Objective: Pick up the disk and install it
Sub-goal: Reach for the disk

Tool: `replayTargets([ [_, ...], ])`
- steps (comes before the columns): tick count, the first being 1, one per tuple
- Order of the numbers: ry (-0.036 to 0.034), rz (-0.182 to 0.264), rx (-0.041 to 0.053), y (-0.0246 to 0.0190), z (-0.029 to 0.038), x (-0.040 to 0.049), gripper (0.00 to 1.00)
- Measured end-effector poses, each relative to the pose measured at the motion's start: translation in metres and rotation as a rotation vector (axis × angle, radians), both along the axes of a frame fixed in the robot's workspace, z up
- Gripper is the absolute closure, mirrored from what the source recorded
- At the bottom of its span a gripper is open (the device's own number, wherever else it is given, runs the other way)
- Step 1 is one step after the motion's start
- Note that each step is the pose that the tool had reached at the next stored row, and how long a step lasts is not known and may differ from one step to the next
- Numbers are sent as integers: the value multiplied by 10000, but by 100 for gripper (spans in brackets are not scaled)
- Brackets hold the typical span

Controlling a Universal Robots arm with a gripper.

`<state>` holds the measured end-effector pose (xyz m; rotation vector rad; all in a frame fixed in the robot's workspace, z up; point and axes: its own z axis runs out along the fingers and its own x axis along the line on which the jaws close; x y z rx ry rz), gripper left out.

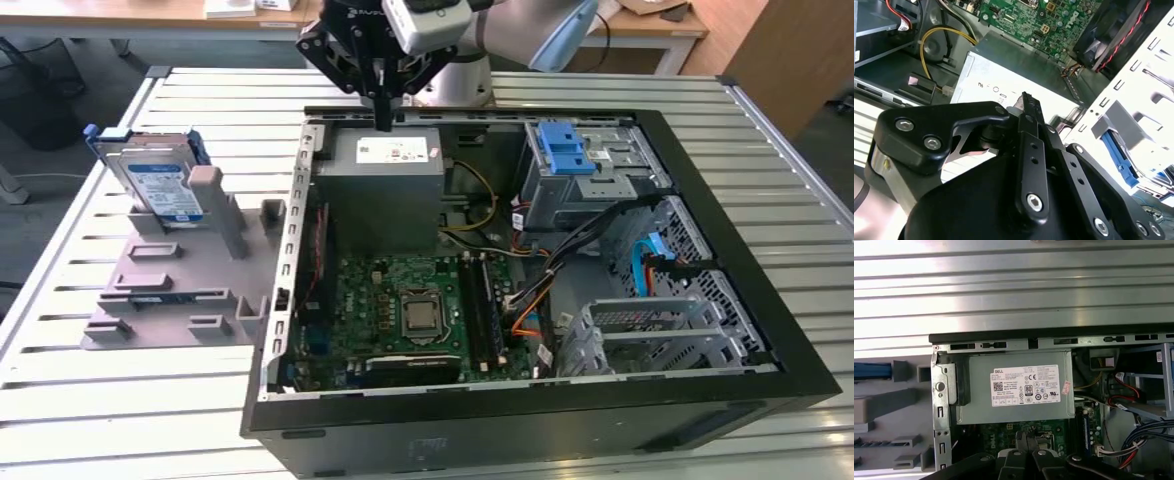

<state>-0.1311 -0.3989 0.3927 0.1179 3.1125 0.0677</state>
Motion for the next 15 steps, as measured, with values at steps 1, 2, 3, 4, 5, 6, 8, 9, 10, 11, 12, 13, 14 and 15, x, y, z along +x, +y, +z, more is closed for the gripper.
replayTargets([
  [1, -1, -1, 0, 0, -1, -6, 89],
  [2, 0, -1, 0, 1, -1, -9, 89],
  [3, 1, 0, -1, 1, -1, -9, 89],
  [4, 1, 1, -2, 0, 0, -9, 89],
  [5, 1, 1, -1, 0, 0, -9, 89],
  [6, 1, 0, -1, 0, -1, -9, 89],
  [8, 0, -1, 0, 0, -1, -12, 89],
  [9, 0, -2, 0, 2, -1, -16, 89],
  [10, 0, -2, -1, 4, -1, -20, 89],
  [11, 0, 0, -1, 9, -1, -25, 89],
  [12, 0, -2, -1, 17, -1, -33, 89],
  [13, 0, -1, -1, 25, -1, -40, 89],
  [14, 0, 0, -1, 32, -1, -52, 89],
  [15, 0, -1, 0, 35, -1, -65, 89],
])
